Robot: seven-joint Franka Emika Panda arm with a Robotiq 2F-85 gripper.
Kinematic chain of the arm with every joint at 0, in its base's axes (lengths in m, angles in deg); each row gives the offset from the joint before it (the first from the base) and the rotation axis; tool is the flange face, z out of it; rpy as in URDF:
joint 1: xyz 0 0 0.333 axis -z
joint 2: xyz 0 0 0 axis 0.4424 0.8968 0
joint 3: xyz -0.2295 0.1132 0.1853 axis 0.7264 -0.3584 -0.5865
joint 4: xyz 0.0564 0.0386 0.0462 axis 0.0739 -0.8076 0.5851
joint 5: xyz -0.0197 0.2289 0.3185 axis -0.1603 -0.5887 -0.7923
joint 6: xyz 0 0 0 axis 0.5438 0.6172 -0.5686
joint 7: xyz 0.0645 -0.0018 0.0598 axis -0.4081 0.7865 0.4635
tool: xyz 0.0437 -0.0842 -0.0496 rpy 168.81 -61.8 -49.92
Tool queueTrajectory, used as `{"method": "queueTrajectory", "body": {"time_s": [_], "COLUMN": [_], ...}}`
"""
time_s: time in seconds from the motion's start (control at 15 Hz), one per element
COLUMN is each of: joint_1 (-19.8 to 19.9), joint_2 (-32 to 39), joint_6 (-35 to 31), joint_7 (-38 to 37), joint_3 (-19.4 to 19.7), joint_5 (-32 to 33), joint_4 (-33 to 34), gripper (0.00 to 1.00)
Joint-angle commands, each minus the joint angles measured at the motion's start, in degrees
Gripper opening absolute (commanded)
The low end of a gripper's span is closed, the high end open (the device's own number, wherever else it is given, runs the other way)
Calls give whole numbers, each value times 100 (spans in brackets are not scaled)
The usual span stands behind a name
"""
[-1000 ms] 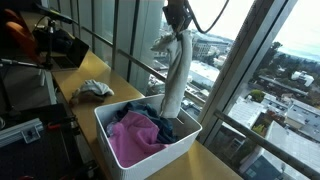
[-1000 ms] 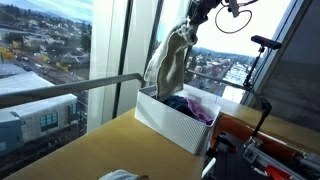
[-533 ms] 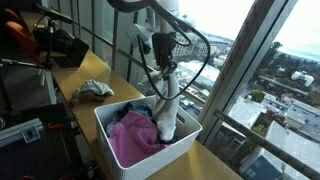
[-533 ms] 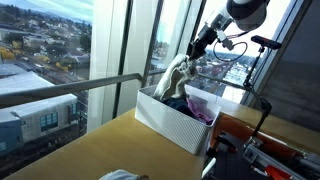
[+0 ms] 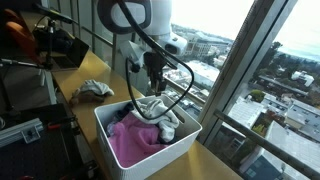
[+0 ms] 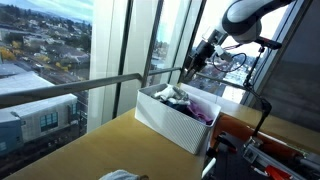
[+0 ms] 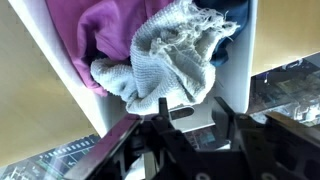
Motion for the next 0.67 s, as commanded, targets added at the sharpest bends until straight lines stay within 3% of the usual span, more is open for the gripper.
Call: {"method": "queueTrajectory", "body": {"time_s": [0.0,0.2,0.6], "joint_1": [-181,-556,-1243], "joint_2": [-552,-857,-585], "joint_6": [111,-46,4], "joint_7": [-174,-505,-1376], "joint_3": [-177,-590,-1424], "joint_5": [118,467,891], "joint_4": [-50,-249,-432], "gripper": [80,100,100]}}
